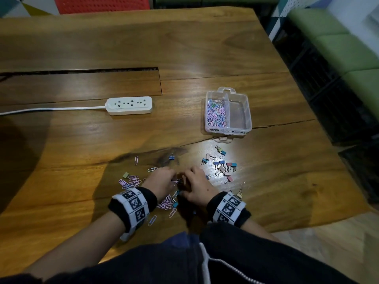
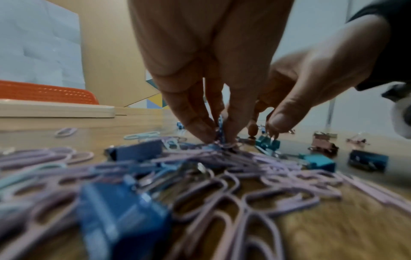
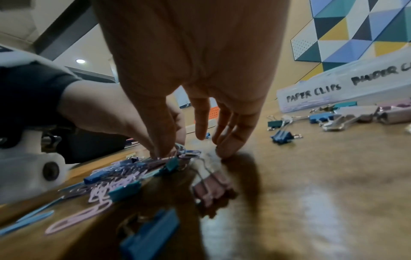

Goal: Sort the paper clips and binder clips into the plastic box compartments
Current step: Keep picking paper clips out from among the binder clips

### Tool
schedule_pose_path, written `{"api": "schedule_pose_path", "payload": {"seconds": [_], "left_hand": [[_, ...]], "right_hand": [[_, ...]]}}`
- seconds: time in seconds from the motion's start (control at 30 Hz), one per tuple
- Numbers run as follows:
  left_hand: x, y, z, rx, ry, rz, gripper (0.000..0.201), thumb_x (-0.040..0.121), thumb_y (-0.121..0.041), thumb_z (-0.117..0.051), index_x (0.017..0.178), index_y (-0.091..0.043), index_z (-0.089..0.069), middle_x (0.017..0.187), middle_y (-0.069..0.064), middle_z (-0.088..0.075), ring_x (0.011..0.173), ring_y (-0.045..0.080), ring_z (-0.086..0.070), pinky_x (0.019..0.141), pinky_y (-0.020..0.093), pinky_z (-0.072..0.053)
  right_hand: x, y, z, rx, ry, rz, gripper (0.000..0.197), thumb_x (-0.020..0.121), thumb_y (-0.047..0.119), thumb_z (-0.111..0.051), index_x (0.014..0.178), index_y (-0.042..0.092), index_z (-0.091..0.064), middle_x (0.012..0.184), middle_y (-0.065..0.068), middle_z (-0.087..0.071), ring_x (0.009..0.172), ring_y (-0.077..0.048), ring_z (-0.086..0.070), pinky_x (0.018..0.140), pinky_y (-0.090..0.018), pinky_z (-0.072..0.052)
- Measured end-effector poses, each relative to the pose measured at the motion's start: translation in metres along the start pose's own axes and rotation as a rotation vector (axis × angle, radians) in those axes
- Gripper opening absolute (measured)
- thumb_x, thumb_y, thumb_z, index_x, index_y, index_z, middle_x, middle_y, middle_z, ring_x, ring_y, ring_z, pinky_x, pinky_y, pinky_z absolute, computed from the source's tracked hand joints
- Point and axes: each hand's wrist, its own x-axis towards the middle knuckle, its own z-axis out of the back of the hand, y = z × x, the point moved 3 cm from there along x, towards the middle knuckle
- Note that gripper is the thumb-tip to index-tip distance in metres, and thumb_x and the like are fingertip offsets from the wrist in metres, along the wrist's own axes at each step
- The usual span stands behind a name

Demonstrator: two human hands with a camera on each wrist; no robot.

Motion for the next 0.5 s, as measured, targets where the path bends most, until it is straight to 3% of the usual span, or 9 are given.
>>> {"api": "schedule_pose_path", "payload": {"seconds": [0.13,0.2,0.27,0.33,0.4,0.5], "left_hand": [[0.001,0.016,0.010,-0.370,-0.031,0.138,0.005,0.082,-0.010,-0.064,0.086,-0.011,-0.061,0.080,0.000,-0.058,0.079,0.017,-0.056,0.064,0.020,-0.045],[0.000,0.030,0.014,-0.561,-0.041,0.175,0.010,0.080,-0.010,-0.067,0.088,-0.013,-0.061,0.077,-0.002,-0.057,0.077,0.016,-0.055,0.065,0.020,-0.046],[-0.004,0.041,0.020,-0.773,-0.002,0.206,0.019,0.085,-0.008,-0.062,0.103,-0.007,-0.061,0.081,0.001,-0.058,0.075,0.015,-0.056,0.064,0.018,-0.049],[-0.010,0.046,0.024,-1.065,0.069,0.284,0.022,0.090,-0.001,-0.051,0.111,-0.001,-0.058,0.082,0.006,-0.056,0.070,0.015,-0.054,0.055,0.013,-0.052],[-0.015,0.050,0.027,-1.325,0.122,0.362,0.018,0.092,0.003,-0.043,0.100,-0.001,-0.058,0.082,0.009,-0.052,0.070,0.017,-0.052,0.054,0.016,-0.054],[-0.022,0.058,0.027,-1.526,0.155,0.406,0.018,0.092,-0.003,-0.036,0.089,-0.007,-0.054,0.079,0.008,-0.049,0.066,0.017,-0.049,0.055,0.026,-0.050]], "right_hand": [[0.001,0.010,-0.005,-0.031,-0.041,-0.002,0.050,0.081,0.027,-0.063,0.125,0.012,-0.044,0.127,-0.009,-0.037,0.122,-0.024,-0.035,0.107,-0.038,-0.034],[0.003,0.016,-0.009,-0.062,-0.034,-0.003,0.054,0.080,0.035,-0.064,0.125,0.012,-0.044,0.126,-0.009,-0.037,0.120,-0.025,-0.034,0.105,-0.039,-0.035],[0.005,0.023,-0.013,-0.121,-0.028,0.007,0.060,0.077,0.041,-0.066,0.124,0.012,-0.043,0.126,-0.009,-0.037,0.120,-0.025,-0.034,0.104,-0.041,-0.036],[0.008,0.030,-0.016,-0.176,-0.034,0.026,0.064,0.073,0.042,-0.069,0.123,0.013,-0.043,0.128,-0.010,-0.037,0.120,-0.025,-0.034,0.103,-0.041,-0.036],[0.010,0.034,-0.019,-0.199,-0.050,0.044,0.063,0.070,0.040,-0.072,0.121,0.014,-0.045,0.127,-0.008,-0.039,0.118,-0.024,-0.035,0.101,-0.039,-0.037],[0.011,0.036,-0.021,-0.177,-0.067,0.051,0.050,0.073,0.028,-0.071,0.116,0.012,-0.049,0.124,-0.007,-0.042,0.115,-0.023,-0.038,0.100,-0.039,-0.040]]}}
